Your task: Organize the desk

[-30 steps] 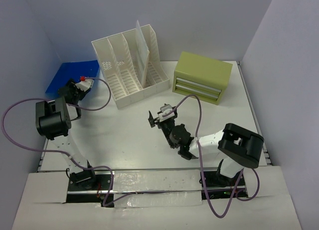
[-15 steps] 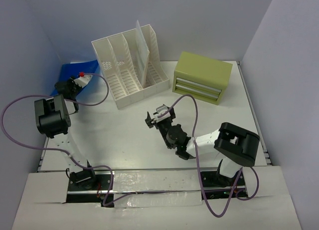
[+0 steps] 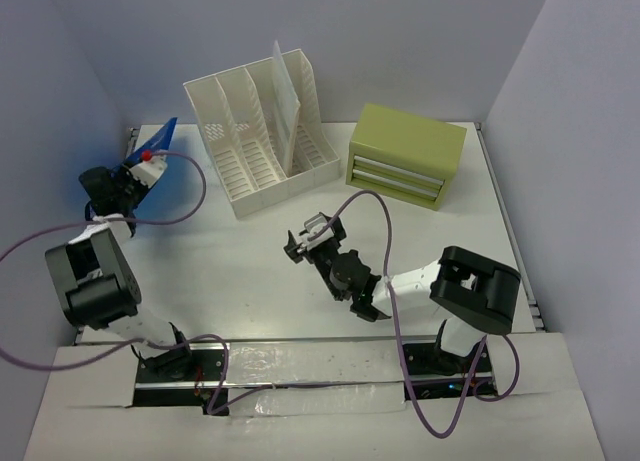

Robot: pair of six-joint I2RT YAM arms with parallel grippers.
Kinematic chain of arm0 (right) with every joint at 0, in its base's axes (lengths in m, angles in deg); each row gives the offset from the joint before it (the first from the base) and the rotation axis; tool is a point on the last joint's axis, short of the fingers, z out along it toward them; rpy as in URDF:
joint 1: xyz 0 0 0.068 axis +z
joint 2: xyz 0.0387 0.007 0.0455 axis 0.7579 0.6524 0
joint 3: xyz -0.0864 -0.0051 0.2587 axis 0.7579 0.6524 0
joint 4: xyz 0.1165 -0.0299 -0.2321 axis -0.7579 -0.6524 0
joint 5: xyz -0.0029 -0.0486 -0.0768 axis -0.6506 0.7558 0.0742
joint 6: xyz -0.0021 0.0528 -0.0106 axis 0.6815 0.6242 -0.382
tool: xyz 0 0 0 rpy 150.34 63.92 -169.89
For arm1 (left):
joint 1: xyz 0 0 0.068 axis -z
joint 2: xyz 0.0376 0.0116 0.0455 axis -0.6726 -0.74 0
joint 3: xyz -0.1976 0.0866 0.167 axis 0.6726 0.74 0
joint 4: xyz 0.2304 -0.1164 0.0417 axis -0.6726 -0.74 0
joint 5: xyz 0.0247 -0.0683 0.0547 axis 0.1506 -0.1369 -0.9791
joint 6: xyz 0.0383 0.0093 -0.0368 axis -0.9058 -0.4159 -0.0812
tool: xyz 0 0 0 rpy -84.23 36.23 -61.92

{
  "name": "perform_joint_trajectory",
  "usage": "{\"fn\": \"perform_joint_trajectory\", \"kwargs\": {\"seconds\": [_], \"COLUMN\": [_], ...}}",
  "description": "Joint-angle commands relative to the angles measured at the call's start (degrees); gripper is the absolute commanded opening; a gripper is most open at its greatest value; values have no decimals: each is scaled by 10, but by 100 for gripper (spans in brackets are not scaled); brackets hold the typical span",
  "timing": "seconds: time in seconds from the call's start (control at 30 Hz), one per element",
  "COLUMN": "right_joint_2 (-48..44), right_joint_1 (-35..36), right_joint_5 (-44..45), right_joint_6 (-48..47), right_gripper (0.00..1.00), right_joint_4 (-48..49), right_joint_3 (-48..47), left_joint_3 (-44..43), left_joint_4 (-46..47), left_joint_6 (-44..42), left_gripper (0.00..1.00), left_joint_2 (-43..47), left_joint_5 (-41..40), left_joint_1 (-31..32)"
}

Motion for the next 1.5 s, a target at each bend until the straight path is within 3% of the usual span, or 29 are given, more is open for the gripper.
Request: {"fn": "perform_joint_trajectory", "kwargs": {"seconds": [0.0,0.4,0.5,0.6,0.9,1.2,1.47], "right_joint_2": [-22,-63,-65,-44,89,186,278], "right_joint_1": [4,1,-14,-31,-45,-49,-65], "right_joint_5": [-42,-275,-388,-477,-627,-659,-694], "right_joint_6": [13,-46,-61,-56,-25,-28,31], "right_gripper": [89,92,92,92,92,94,94], "right_joint_4": [-45,-160,-186,-203,-254,-201,-199], "right_joint_3": [-36,-78,-106,-140,-287,-373,-486], "left_joint_3": [12,-33,-71,-83,-111,-115,-150], "left_joint_4": [-223,-613,-733,-782,-901,-927,-984], "left_joint_6": [-59,-224,-263,-278,-329,-349,-371], "left_gripper": [0,0,0,0,0,0,0], "left_joint_2": [91,340,385,409,463,486,483], "left_joint_5": [52,110,119,125,161,183,216], "left_joint_1": [-7,-21,-21,-21,-21,-21,-20]}}
